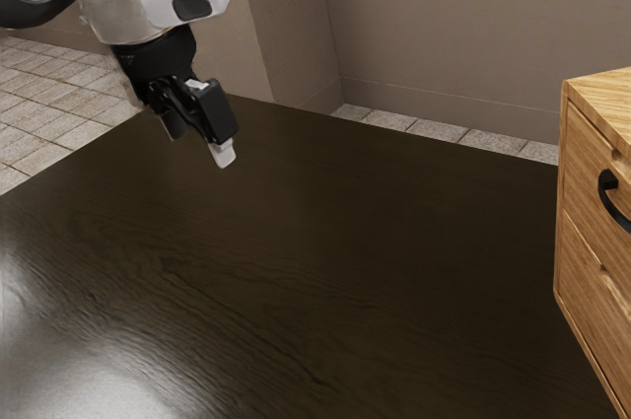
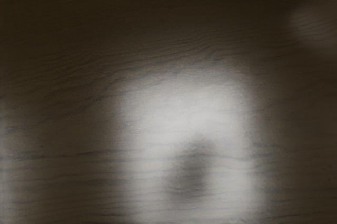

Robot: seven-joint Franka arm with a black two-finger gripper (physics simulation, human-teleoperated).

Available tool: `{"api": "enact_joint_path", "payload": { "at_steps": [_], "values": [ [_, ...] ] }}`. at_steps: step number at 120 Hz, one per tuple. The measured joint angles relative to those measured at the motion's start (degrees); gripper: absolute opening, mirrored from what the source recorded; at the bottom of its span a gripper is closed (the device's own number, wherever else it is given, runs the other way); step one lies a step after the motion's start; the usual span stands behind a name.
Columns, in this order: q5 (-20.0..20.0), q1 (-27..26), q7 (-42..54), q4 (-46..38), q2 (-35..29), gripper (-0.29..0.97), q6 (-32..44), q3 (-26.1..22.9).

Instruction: Pull the drawer handle with one arm to open the drawer

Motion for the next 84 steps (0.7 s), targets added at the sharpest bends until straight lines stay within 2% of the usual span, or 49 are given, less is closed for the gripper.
{"api": "enact_joint_path", "payload": {
  "at_steps": [34,68,84],
  "values": [
    [0.3,0.0,2.5,-0.3,0.4,0.68,4.6,0.2],
    [-2.3,-1.5,28.8,-4.3,-0.1,0.68,18.5,-5.3],
    [-7.9,-1.4,42.4,-4.2,1.7,0.68,21.2,-5.6]
  ]
}}
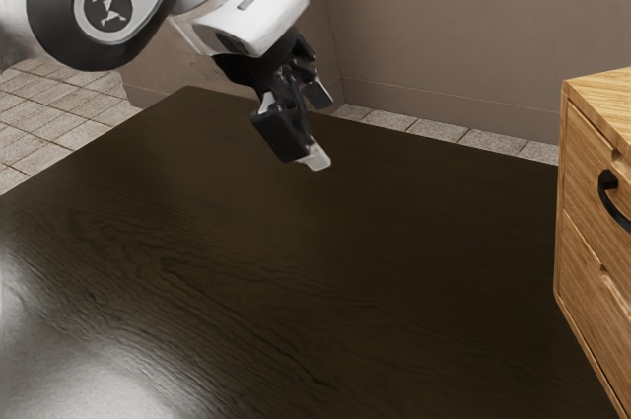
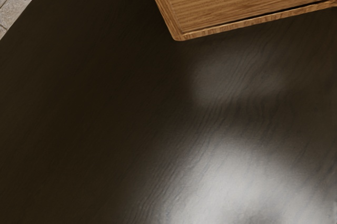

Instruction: Pull the drawer handle with one arm to open the drawer

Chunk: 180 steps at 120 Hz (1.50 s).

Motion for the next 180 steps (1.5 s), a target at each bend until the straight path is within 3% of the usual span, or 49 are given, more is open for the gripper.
{"api": "enact_joint_path", "payload": {
  "at_steps": [12,40,77,92,128,161,180],
  "values": [
    [-2.9,-0.4,10.0,0.2,1.5,0.67,1.2,-0.7],
    [-9.8,-1.1,31.4,-2.1,4.1,0.68,9.8,-8.7],
    [-15.2,-6.2,50.0,-4.0,4.5,0.67,17.9,-10.9],
    [-15.8,-3.7,55.3,-4.1,5.2,0.64,20.4,-11.7],
    [-18.3,3.3,63.9,-2.0,9.5,0.38,23.6,-14.1],
    [-18.8,-0.6,68.5,-1.4,10.1,0.33,24.8,-17.3],
    [-18.8,0.1,70.2,-1.2,11.0,0.33,25.2,-17.5]
  ]
}}
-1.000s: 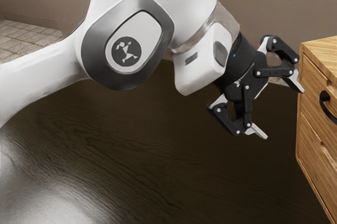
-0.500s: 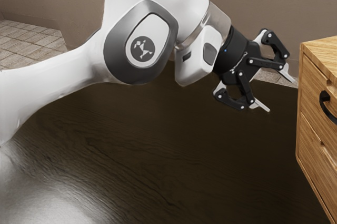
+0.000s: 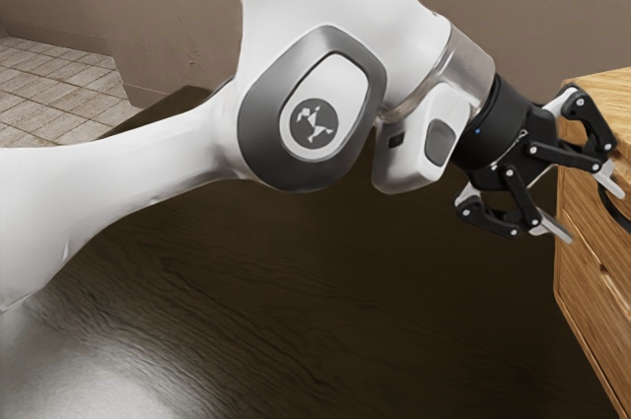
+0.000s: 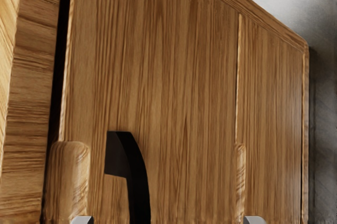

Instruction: Pull the drawer handle with one arm to open the drawer

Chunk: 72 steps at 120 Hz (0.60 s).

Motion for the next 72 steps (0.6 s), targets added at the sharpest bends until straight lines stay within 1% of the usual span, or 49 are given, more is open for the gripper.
{"api": "enact_joint_path", "payload": {
  "at_steps": [17,32,53,72],
  "values": [
    [-0.1,0.8,1.2,0.5,1.4,0.33,0.2,-0.3],
    [-0.1,0.3,2.0,1.6,2.8,0.32,0.3,-1.3],
    [-0.2,0.5,2.8,1.7,4.6,0.32,0.4,-1.4],
    [-0.1,1.0,3.3,1.3,4.8,0.32,0.4,-1.3]
  ]
}}
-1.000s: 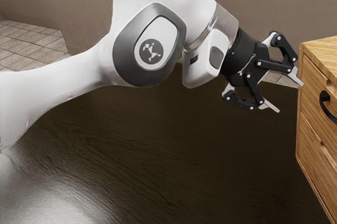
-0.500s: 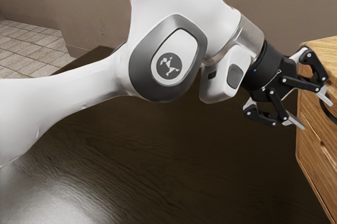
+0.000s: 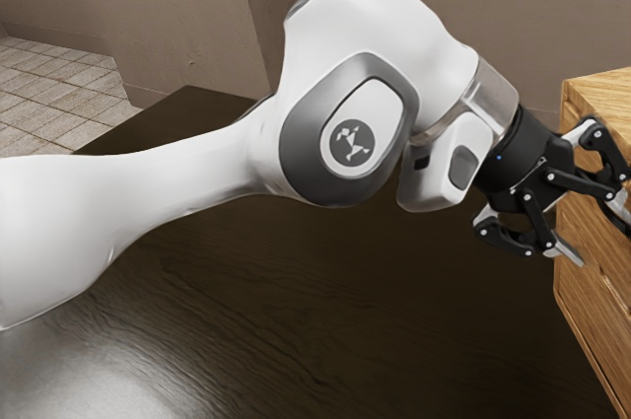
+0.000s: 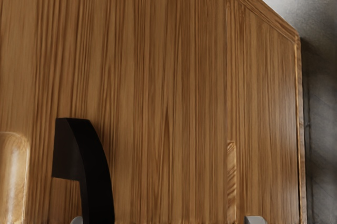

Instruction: Pull the drawer handle with one arm to open the drawer

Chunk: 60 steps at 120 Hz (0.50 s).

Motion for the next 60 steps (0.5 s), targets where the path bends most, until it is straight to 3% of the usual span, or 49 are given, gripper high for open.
{"api": "enact_joint_path", "payload": {
  "at_steps": [37,60],
  "values": [
    [0.1,0.4,0.7,-2.7,-1.6,0.37,0.1,0.2],
    [0.2,1.9,0.8,-5.7,-4.6,0.22,-0.1,0.2]
  ]
}}
